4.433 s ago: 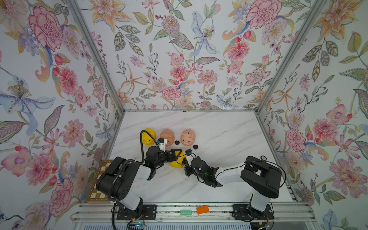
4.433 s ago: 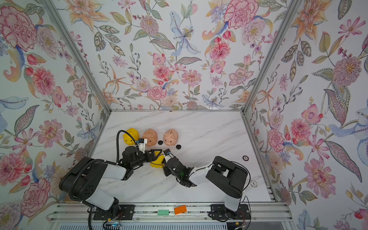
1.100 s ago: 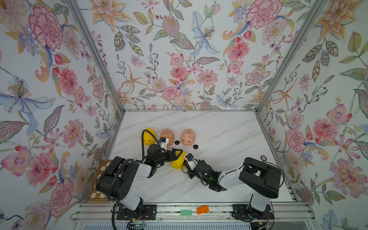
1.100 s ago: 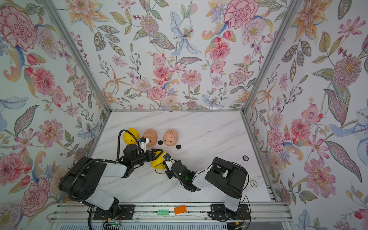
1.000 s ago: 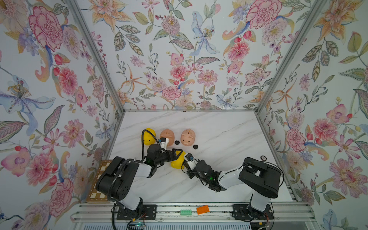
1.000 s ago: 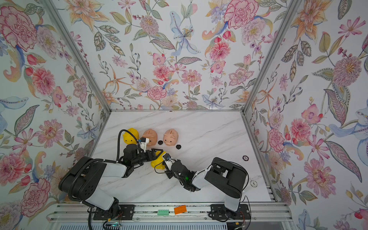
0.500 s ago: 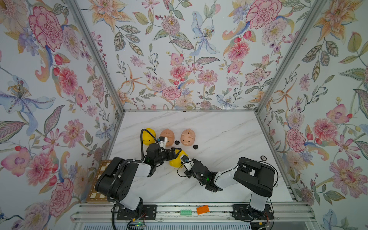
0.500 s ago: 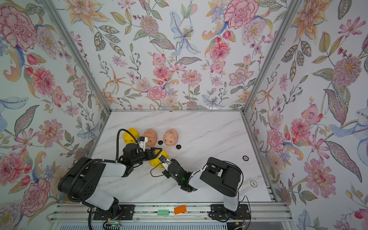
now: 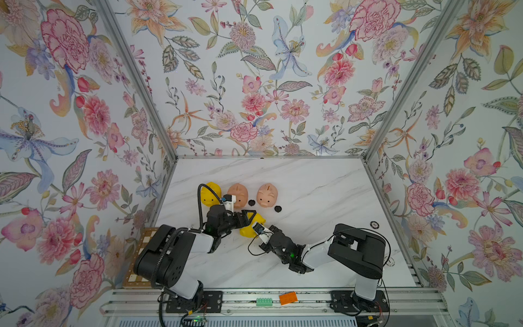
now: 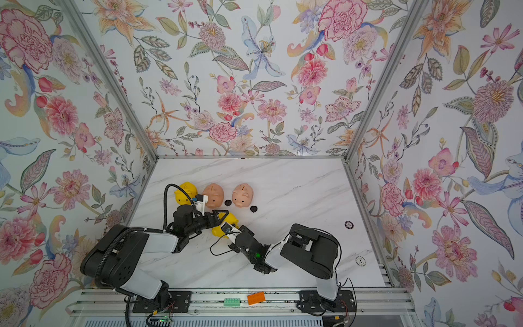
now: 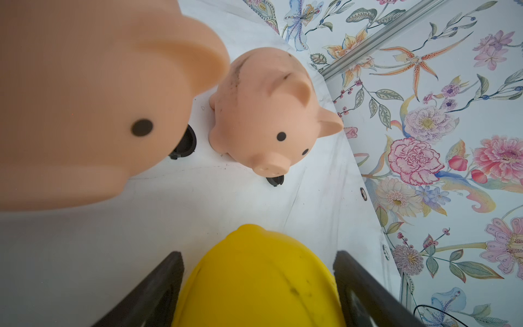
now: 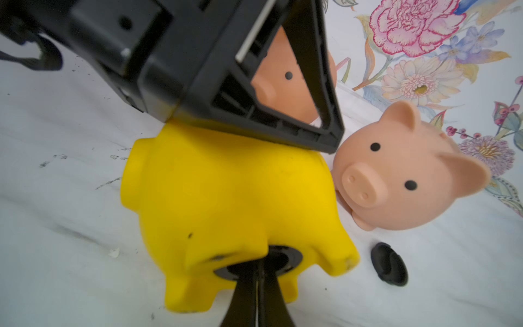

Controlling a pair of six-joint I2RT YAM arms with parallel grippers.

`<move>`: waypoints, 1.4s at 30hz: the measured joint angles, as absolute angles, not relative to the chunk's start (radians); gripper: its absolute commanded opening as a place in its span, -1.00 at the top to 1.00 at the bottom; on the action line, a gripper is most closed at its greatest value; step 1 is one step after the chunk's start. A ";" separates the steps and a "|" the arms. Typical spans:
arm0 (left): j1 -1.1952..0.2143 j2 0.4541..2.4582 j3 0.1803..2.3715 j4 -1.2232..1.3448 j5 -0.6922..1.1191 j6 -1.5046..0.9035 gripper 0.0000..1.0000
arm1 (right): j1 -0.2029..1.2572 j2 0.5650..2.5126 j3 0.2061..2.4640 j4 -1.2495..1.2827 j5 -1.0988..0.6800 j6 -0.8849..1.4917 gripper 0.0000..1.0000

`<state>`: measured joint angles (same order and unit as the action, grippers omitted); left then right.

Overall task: Open piggy banks
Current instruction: Open the lid on the piggy bank.

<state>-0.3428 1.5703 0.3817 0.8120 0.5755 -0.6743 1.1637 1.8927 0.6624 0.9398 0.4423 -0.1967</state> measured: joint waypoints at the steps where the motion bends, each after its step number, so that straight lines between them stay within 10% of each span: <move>1: -0.342 1.569 0.380 0.812 0.573 -0.675 -0.70 | 1.170 1.897 0.666 0.940 0.459 -0.208 1.00; 23: -0.339 1.571 0.385 0.808 0.572 -0.652 -0.70 | 1.312 2.072 0.774 1.046 0.893 -0.699 1.00; 42: -0.333 1.561 0.386 0.778 0.599 -0.649 -0.69 | 1.345 2.071 0.703 1.167 0.892 -0.788 1.00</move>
